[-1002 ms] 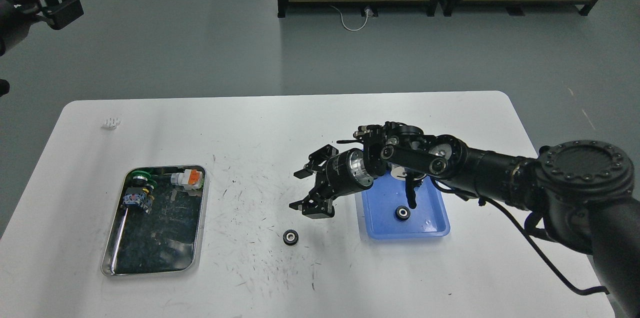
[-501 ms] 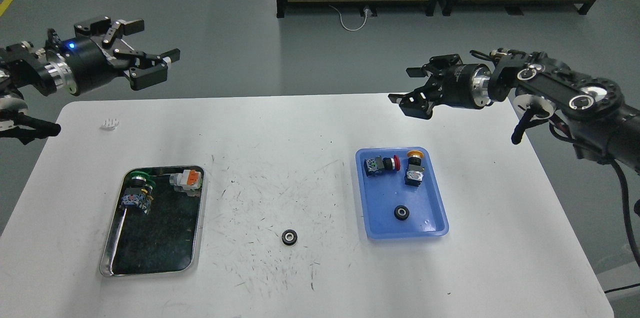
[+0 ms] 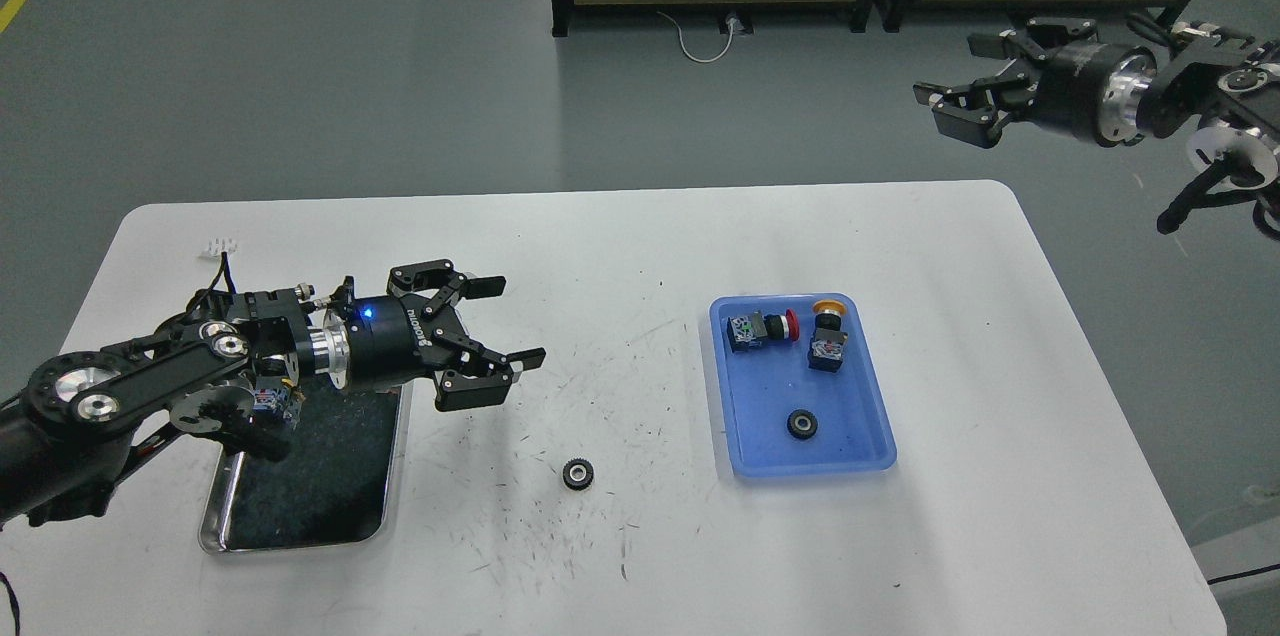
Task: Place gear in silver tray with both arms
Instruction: 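Grasp the black gear on the table with the left gripper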
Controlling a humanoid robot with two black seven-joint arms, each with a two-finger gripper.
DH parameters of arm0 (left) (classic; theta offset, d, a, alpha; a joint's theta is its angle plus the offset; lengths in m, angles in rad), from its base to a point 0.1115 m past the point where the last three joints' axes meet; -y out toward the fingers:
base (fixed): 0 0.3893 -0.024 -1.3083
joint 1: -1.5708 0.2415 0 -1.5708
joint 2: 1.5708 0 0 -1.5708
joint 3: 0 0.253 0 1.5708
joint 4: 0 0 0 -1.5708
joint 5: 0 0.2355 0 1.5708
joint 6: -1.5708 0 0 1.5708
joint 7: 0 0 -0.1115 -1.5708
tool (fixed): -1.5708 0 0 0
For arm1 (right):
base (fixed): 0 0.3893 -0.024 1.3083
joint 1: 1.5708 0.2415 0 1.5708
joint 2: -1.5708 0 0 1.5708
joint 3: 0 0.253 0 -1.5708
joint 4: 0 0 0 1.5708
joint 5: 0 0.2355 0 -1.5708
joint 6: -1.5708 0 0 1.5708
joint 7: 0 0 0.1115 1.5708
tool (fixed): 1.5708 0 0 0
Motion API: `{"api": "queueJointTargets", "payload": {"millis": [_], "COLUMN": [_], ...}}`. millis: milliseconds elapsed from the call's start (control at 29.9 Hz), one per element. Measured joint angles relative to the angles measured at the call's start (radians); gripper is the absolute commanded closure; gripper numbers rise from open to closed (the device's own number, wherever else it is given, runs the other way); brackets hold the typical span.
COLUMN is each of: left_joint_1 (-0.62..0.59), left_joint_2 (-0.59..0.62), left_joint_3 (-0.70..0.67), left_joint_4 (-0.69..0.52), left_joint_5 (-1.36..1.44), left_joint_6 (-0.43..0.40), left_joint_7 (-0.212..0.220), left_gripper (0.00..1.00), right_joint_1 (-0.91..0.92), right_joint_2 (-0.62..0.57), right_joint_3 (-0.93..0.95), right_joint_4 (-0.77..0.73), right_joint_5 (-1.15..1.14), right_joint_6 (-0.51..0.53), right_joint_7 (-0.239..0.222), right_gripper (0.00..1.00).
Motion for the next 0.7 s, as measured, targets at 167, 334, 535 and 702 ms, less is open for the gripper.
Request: {"api": "queueJointTargets", "payload": {"millis": [167, 334, 535, 702], "left_joint_1": [0.064, 0.118, 0.152, 0.185], "left_joint_2": [-0.061, -0.101, -0.165, -0.203], "left_joint_3": [0.014, 0.014, 0.014, 0.014], "left_joint_4": [0.006, 0.011, 0.058, 0.075], "left_joint_5": [0.064, 0.109, 0.134, 0.185], "left_joint_6": [0.008, 0.057, 0.125, 0.163], "left_joint_7": [0.001, -0.001, -0.006, -0.019], "left_gripper": [0.03, 0.02, 0.02, 0.02], "right_joint_1": [0.000, 0.000, 0.000, 0.000], "right_joint_2": [-0.002, 0.002, 0.008, 0.006], "right_joint_3": [0.001, -0.003, -0.008, -0.011], "right_joint_4": [-0.004, -0.006, -0.013, -0.013], "right_joint_5": [0.000, 0.000, 0.000, 0.000], "right_joint_6": [-0.003, -0.003, -0.003, -0.002], "right_joint_7": [0.000, -0.001, -0.001, -0.001], "right_gripper": [0.21, 0.21, 0.20, 0.20]}}
